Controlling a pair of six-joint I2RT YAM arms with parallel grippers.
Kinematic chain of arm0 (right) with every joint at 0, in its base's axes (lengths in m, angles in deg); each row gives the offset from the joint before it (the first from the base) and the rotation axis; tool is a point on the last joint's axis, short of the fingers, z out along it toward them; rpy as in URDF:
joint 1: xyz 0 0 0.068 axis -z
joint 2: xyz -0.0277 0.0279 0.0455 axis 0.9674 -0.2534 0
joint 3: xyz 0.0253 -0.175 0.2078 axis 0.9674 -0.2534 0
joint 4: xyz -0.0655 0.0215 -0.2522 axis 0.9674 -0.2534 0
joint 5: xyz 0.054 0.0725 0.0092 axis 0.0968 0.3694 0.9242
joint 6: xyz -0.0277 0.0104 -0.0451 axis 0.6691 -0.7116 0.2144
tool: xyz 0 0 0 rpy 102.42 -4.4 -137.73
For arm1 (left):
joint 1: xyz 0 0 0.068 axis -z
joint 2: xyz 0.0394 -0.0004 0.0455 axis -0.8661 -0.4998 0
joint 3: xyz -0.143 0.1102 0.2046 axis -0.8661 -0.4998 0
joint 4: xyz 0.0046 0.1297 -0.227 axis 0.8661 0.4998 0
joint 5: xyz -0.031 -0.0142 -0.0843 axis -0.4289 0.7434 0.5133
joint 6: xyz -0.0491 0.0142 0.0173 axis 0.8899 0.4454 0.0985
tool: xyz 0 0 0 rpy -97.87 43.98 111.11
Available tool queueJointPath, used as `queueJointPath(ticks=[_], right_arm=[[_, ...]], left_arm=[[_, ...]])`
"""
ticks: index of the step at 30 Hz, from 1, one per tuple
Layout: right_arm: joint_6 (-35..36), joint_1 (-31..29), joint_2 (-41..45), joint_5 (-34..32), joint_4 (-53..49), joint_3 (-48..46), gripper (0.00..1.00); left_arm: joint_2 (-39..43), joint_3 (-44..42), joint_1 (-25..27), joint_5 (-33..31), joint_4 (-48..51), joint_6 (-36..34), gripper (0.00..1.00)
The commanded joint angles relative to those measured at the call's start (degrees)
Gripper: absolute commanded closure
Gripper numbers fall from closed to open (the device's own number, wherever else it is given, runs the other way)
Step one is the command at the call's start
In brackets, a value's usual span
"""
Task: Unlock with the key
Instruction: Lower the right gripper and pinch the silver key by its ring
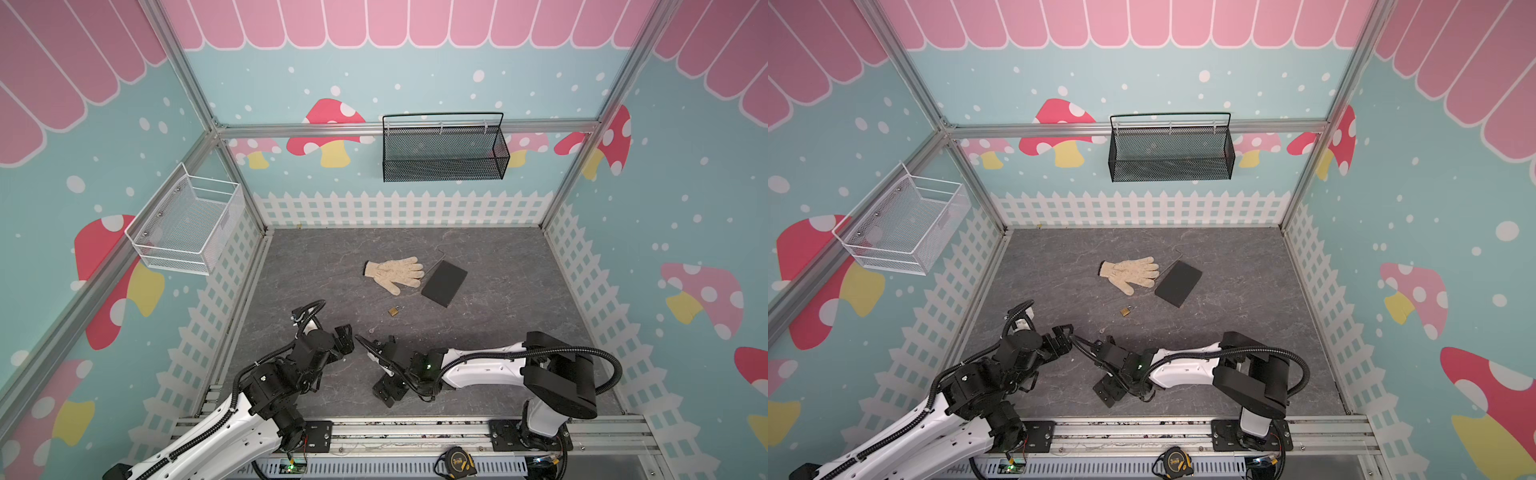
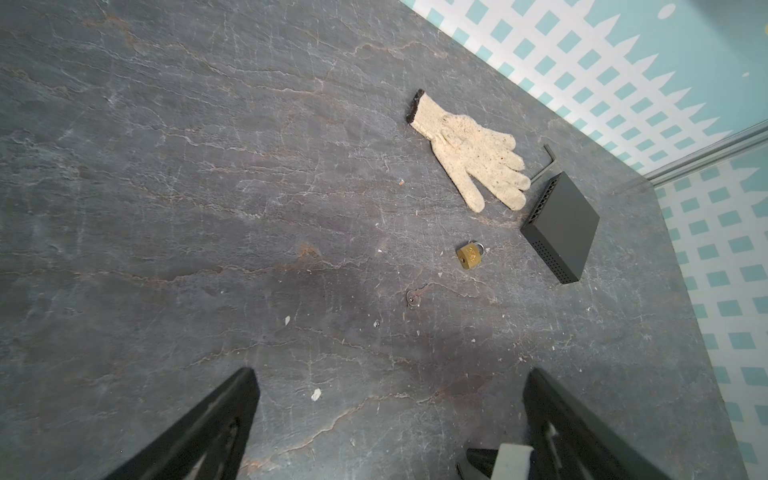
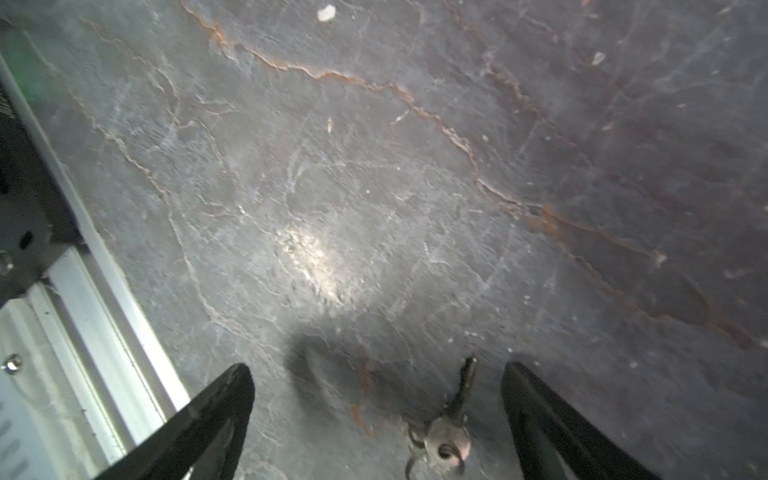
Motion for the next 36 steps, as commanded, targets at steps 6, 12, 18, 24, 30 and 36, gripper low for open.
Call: queueJointPath(ticks=[6, 12, 18, 24, 30, 36], right_arm=[[-4.9, 0.7, 3.4, -5.6, -11.8, 1.7, 0.03], [-8.0, 0.7, 3.5, -7.8, -12.9, 2.5, 0.15], [-6.1, 0.5, 0.8, -7.6, -14.2, 5.2, 0.22], [-7.0, 0.4, -0.2, -7.3, -13.0, 4.5, 0.25], [-6.4, 0.4, -0.1, -9.8, -14.9, 3.7, 0.30], [-5.6, 0.4, 0.9, -10.2, -16.1, 1.9, 0.39]], left_arm=[[1.1, -0.7, 0.1, -0.6, 0.8, 2.0, 0.00], [1.1, -0.8, 0.1, 0.1, -0.2, 2.0, 0.00], [0.7, -1.3, 0.1, 0.7, -1.3, 2.6, 0.00], [1.3, -2.3, 0.1, 0.8, -1.6, 3.5, 0.00], [1.3, -2.5, 0.2, 0.9, -2.2, 3.5, 0.00], [0.3, -2.5, 0.1, 1.2, -2.9, 3.8, 0.00]])
